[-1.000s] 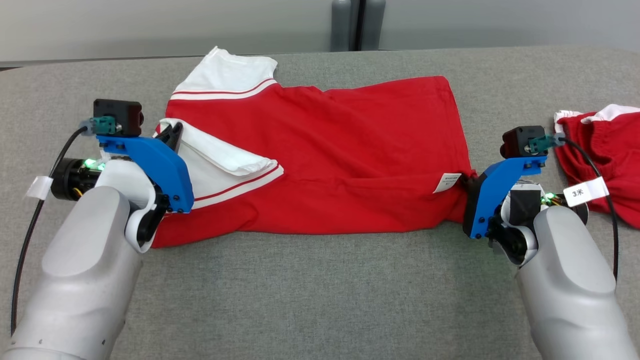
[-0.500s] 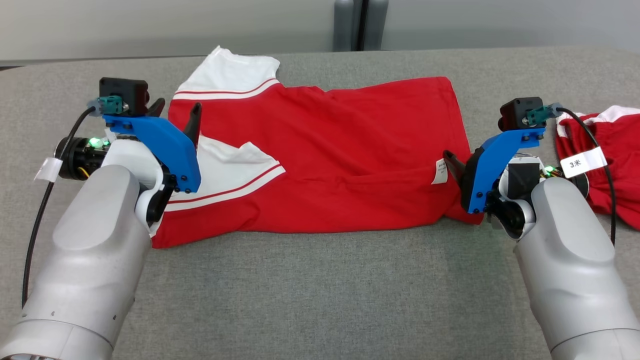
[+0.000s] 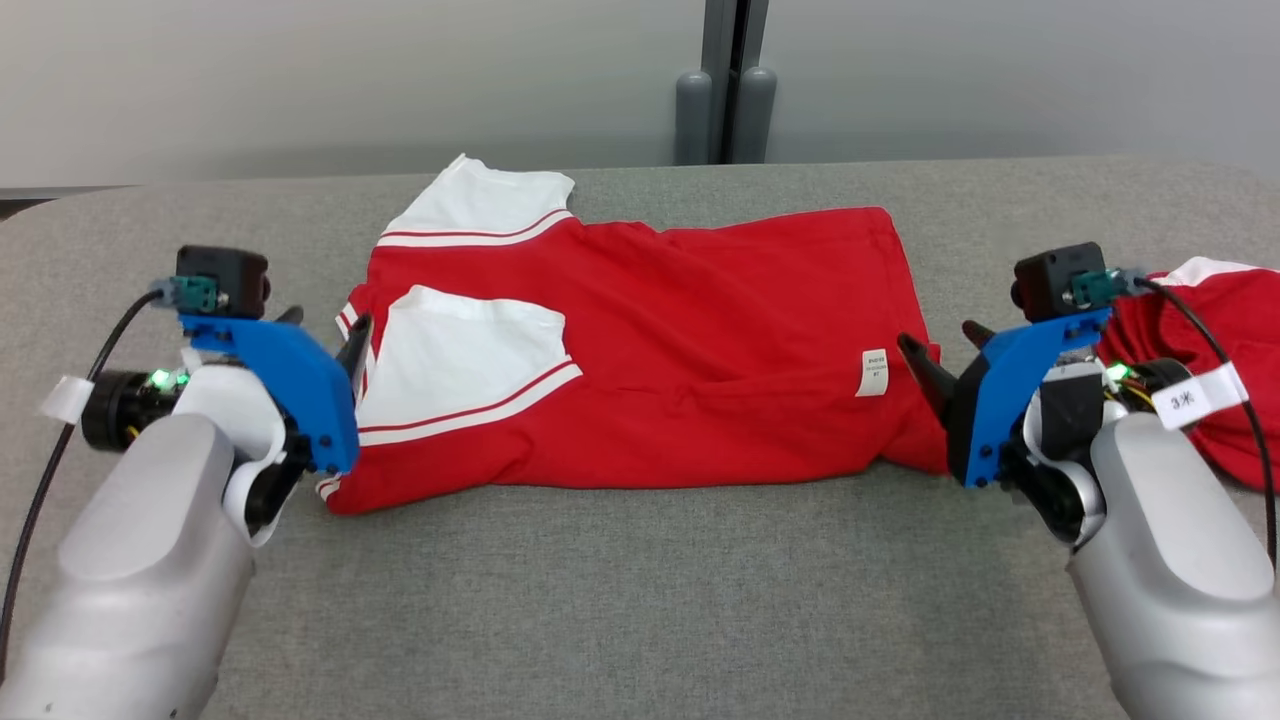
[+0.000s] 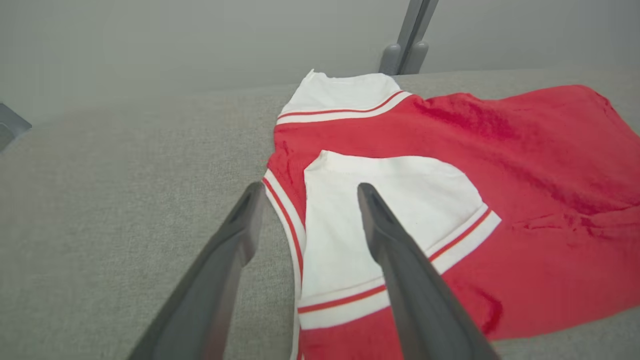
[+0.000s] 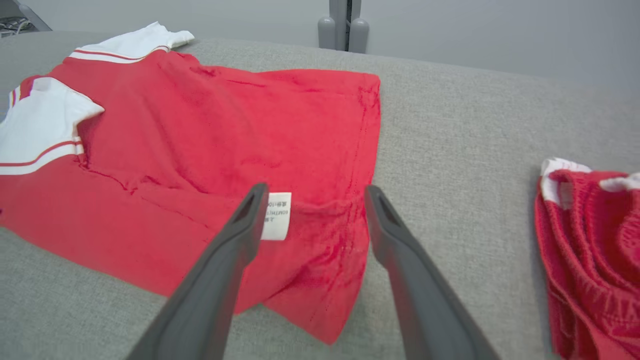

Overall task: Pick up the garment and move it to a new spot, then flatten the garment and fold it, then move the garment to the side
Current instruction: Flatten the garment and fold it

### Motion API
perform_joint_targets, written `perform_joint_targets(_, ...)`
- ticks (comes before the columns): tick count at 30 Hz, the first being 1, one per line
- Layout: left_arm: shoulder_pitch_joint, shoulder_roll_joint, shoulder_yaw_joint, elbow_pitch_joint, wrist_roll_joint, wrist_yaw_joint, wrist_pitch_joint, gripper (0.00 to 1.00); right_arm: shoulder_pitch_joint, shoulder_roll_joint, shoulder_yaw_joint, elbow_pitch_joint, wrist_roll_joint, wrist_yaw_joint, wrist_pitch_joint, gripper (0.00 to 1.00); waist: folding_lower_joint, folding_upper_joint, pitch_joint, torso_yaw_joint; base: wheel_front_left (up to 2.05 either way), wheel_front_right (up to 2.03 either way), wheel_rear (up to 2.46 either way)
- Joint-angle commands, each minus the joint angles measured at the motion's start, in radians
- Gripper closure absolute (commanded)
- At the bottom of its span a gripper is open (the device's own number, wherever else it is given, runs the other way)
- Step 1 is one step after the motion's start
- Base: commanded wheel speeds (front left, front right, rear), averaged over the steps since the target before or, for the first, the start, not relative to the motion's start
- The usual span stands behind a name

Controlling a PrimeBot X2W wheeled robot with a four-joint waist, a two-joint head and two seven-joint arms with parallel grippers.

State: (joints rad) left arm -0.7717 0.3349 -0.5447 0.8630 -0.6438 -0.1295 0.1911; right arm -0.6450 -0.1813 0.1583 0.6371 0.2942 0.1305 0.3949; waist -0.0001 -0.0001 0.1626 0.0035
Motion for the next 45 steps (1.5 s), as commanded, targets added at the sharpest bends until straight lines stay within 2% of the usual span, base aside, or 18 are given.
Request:
perform_joint_targets(1, 0.028, 0.012, -0.002, -0.015, -0.012, -0.001, 0.015, 0.00, 0.036, -0.012, 0.014, -0.033, 0.015, 0.000, 0.004, 0.00, 0.0001, 0.0001, -0.003, -0.001, 0.00, 0.00, 0.00)
perform_joint_targets(5, 0.111, 0.044, 0.009, -0.059, -0.052, 0.005, 0.064, 0.00, 0.130, -0.047, 0.035, -0.149, 0.047, 0.000, 0.022, 0.00, 0.0001, 0.0001, -0.002, -0.004, 0.00, 0.00, 0.00)
perform_joint_targets(10, 0.193, 0.064, 0.032, -0.113, -0.090, 0.060, 0.125, 0.00, 0.222, -0.061, 0.021, -0.273, 0.068, 0.000, 0.056, 0.00, 0.0001, 0.0001, 0.025, -0.012, 0.00, 0.00, 0.00)
perform_joint_targets(15, 0.239, 0.077, 0.048, -0.150, -0.118, 0.113, 0.169, 0.00, 0.271, -0.055, -0.001, -0.341, 0.052, 0.000, 0.090, 0.00, 0.0001, 0.0001, 0.058, -0.025, 0.00, 0.00, 0.00)
perform_joint_targets(19, 0.269, 0.081, 0.056, -0.185, -0.147, 0.120, 0.217, 0.00, 0.287, -0.048, -0.013, -0.368, 0.040, 0.000, 0.114, 0.00, 0.0001, 0.0001, 0.074, -0.031, 0.00, 0.00, 0.00)
perform_joint_targets(20, 0.274, 0.082, 0.058, -0.198, -0.155, 0.119, 0.226, 0.11, 0.288, -0.045, -0.016, -0.370, 0.039, 0.000, 0.115, 0.00, 0.0001, 0.0001, 0.077, -0.031, 0.00, 0.00, 0.00)
perform_joint_targets(21, 0.276, 0.083, 0.058, -0.212, -0.159, 0.119, 0.235, 0.32, 0.286, -0.042, -0.019, -0.368, 0.037, 0.000, 0.121, 0.00, 0.0001, 0.0001, 0.079, -0.031, 0.00, 0.00, 0.00)
perform_joint_targets(22, 0.279, 0.085, 0.057, -0.229, -0.162, 0.121, 0.243, 0.65, 0.283, -0.038, -0.021, -0.364, 0.033, 0.000, 0.124, 0.00, 0.0001, 0.0001, 0.081, -0.031, 0.00, 0.00, 0.00)
perform_joint_targets(23, 0.284, 0.086, 0.054, -0.245, -0.167, 0.120, 0.252, 0.86, 0.277, -0.034, -0.023, -0.356, 0.029, 0.000, 0.128, 0.00, 0.0001, 0.0001, 0.082, -0.030, 0.00, 0.00, 0.00)
perform_joint_targets(24, 0.289, 0.088, 0.054, -0.262, -0.169, 0.121, 0.259, 1.00, 0.269, -0.029, -0.027, -0.347, 0.030, 0.000, 0.131, 0.00, 0.0001, 0.0001, 0.083, -0.028, 0.00, 0.00, 0.00)
perform_joint_targets(35, 0.280, 0.095, 0.062, -0.389, -0.167, 0.155, 0.259, 1.00, 0.169, 0.016, -0.064, -0.197, -0.004, 0.000, 0.125, 0.00, 0.0001, 0.0001, 0.105, -0.003, 0.00, 0.00, 0.00)
perform_joint_targets(43, 0.271, 0.097, 0.065, -0.436, -0.164, 0.164, 0.240, 1.00, 0.107, 0.038, -0.082, -0.056, -0.069, 0.000, 0.134, 0.00, 0.0001, 0.0001, 0.115, 0.011, 0.00, 0.00, 0.00)
perform_joint_targets(44, 0.271, 0.097, 0.064, -0.438, -0.164, 0.164, 0.239, 1.00, 0.105, 0.040, -0.075, -0.043, -0.072, 0.000, 0.141, 0.13, 0.0001, 0.0001, 0.114, 0.012, 0.00, 0.00, 0.00)
perform_joint_targets(45, 0.272, 0.097, 0.063, -0.440, -0.165, 0.164, 0.238, 1.00, 0.101, 0.041, -0.067, -0.033, -0.072, 0.000, 0.144, 0.36, 0.0001, 0.0001, 0.113, 0.012, 0.00, 0.00, 0.00)
